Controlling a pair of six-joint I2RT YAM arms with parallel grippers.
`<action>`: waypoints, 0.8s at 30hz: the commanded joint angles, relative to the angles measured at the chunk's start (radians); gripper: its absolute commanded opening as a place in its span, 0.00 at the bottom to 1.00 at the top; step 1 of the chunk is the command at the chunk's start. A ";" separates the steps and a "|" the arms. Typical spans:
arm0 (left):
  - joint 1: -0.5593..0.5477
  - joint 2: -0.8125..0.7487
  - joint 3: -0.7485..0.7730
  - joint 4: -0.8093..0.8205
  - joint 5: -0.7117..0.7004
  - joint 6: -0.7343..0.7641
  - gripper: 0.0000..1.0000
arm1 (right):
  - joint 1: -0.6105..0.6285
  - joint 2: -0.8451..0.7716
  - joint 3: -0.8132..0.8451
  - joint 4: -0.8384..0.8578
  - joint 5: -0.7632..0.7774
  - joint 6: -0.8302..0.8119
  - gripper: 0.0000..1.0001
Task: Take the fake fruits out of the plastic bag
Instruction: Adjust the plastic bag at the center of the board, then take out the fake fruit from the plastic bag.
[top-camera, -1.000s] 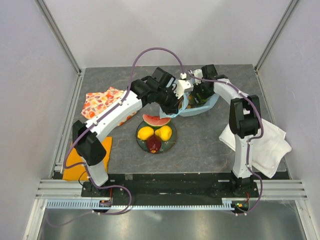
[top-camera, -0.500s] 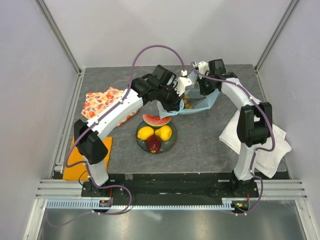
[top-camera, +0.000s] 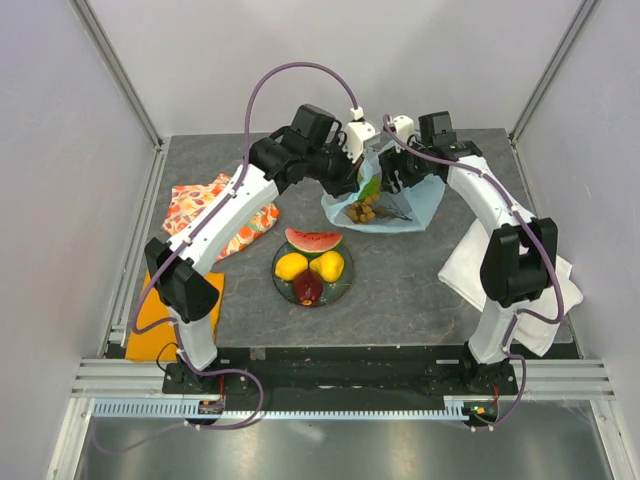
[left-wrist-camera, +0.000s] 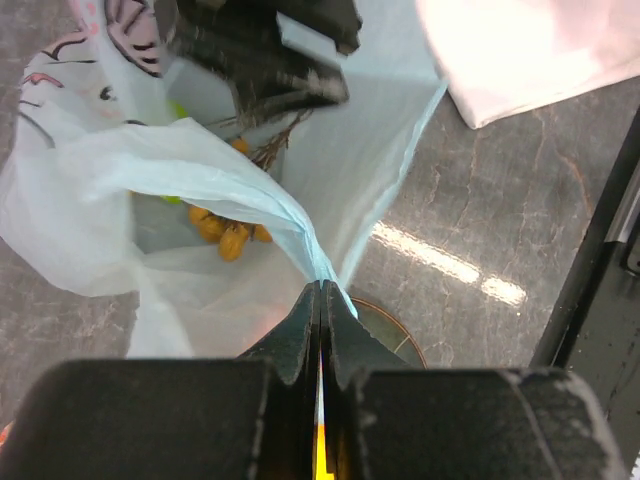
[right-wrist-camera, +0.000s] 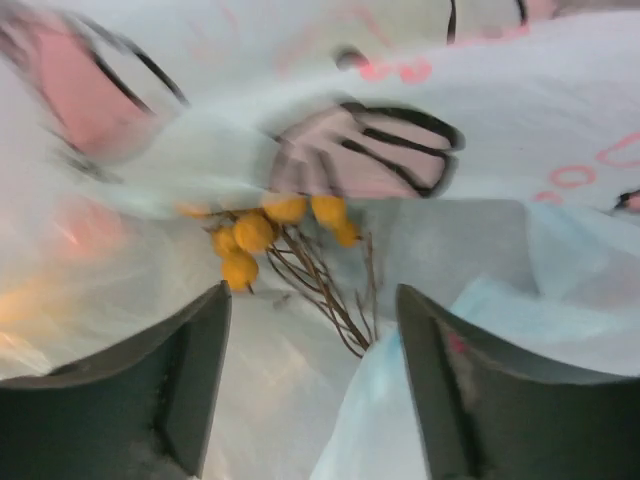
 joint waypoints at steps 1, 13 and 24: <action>0.006 -0.016 -0.024 0.009 0.094 -0.076 0.02 | 0.020 0.054 0.066 -0.030 -0.021 0.061 0.83; 0.027 -0.036 -0.035 0.066 0.121 -0.205 0.01 | 0.120 0.089 0.046 0.082 0.012 0.154 0.72; 0.036 -0.054 -0.053 0.064 0.147 -0.213 0.01 | 0.124 0.313 0.221 0.133 0.298 0.453 0.98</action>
